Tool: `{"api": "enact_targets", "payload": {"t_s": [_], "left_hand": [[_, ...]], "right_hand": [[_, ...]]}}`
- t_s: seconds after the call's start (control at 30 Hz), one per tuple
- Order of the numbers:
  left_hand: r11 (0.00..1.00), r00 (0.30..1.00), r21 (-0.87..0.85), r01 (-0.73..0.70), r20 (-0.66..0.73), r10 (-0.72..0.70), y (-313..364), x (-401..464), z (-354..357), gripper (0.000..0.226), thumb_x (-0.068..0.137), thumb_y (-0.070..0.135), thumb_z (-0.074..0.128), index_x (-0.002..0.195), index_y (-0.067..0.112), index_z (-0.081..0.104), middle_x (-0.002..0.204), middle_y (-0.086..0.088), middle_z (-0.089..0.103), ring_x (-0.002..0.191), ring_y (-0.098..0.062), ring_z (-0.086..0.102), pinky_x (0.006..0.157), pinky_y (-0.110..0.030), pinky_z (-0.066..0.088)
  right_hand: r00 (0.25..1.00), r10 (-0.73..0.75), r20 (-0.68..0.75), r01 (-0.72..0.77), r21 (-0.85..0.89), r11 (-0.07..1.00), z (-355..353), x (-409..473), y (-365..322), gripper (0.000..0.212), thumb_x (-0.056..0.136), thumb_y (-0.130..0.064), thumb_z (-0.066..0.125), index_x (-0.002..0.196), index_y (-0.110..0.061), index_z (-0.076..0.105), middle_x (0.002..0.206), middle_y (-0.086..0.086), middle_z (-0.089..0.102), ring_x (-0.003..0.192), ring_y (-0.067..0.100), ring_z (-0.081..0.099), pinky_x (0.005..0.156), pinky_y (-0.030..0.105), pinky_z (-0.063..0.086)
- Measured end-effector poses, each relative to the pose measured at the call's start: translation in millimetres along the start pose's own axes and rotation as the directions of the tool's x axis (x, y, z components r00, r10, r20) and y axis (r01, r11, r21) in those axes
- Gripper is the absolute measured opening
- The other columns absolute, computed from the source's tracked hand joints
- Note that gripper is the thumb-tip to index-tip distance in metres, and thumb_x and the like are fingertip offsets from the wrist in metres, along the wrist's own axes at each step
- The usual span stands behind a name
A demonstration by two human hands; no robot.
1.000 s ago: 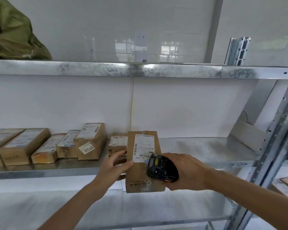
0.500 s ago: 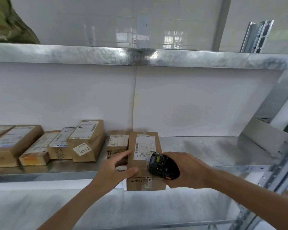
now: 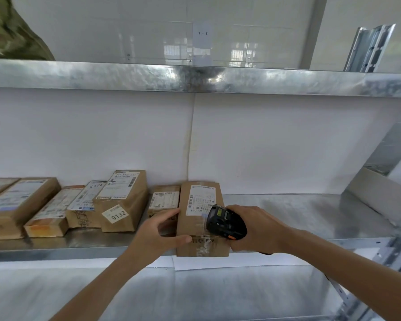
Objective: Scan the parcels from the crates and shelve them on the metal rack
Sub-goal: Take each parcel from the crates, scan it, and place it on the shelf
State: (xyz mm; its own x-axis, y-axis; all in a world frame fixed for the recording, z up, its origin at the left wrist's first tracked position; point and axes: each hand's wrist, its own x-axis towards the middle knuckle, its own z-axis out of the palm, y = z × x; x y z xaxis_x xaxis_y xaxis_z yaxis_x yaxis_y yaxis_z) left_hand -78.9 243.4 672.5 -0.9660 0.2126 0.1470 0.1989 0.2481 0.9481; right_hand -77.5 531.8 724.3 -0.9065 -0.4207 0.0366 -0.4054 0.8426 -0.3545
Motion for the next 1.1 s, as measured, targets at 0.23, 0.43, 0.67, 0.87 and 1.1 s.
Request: {"api": "enact_targets", "payload": {"t_s": [0.23,0.43,0.67,0.87,1.1], "left_hand": [[1.0,1.0,-0.013,0.02,-0.005,-0.02,-2,9,-5,0.101,0.039,0.067,0.094,0.13,0.038,0.06,0.121,0.019,0.07,0.112,-0.003,0.067,0.088,-0.026,0.059],[0.999,0.999,0.043,0.021,-0.028,-0.02,-5,12,-9,0.094,0.044,0.063,0.094,0.129,0.042,0.06,0.129,0.016,0.067,0.115,-0.004,0.066,0.096,-0.034,0.058],[0.997,0.999,0.081,-0.015,-0.031,0.018,7,0,-7,0.061,0.064,0.036,0.091,0.116,0.046,0.062,0.113,0.026,0.072,0.11,0.0,0.067,0.088,-0.024,0.058],[0.989,0.986,0.141,-0.041,-0.157,0.064,27,-25,-14,0.067,0.075,0.029,0.088,0.136,0.028,0.061,0.127,0.019,0.065,0.114,0.009,0.06,0.088,-0.013,0.053],[0.93,0.933,0.336,-0.148,-0.264,0.244,63,-86,-46,0.055,0.084,0.03,0.082,0.134,0.038,0.059,0.13,0.033,0.057,0.12,0.024,0.046,0.094,0.003,0.035]], "right_hand": [[1.0,-0.001,0.002,0.001,0.003,1.0,4,14,4,0.054,0.07,-0.047,0.079,0.118,-0.038,0.055,0.099,-0.018,0.064,0.088,0.005,0.06,0.07,0.02,0.045],[1.0,-0.004,0.005,0.004,0.005,1.0,4,20,5,0.059,0.074,-0.048,0.08,0.126,-0.034,0.056,0.109,-0.015,0.068,0.094,0.009,0.062,0.08,0.025,0.051],[0.999,-0.025,-0.034,0.024,-0.035,0.999,-3,6,4,0.051,0.073,-0.048,0.081,0.116,-0.038,0.056,0.102,-0.017,0.066,0.09,0.006,0.061,0.078,0.023,0.05],[0.992,-0.079,-0.102,0.067,-0.118,0.991,-19,-19,-16,0.064,0.07,-0.049,0.077,0.128,-0.04,0.052,0.11,-0.017,0.055,0.093,0.008,0.059,0.078,0.02,0.049],[0.955,-0.248,-0.163,0.197,-0.274,0.941,-34,-31,-90,0.083,0.078,-0.055,0.073,0.149,-0.036,0.034,0.129,-0.016,0.039,0.101,0.014,0.059,0.081,0.034,0.058]]}}
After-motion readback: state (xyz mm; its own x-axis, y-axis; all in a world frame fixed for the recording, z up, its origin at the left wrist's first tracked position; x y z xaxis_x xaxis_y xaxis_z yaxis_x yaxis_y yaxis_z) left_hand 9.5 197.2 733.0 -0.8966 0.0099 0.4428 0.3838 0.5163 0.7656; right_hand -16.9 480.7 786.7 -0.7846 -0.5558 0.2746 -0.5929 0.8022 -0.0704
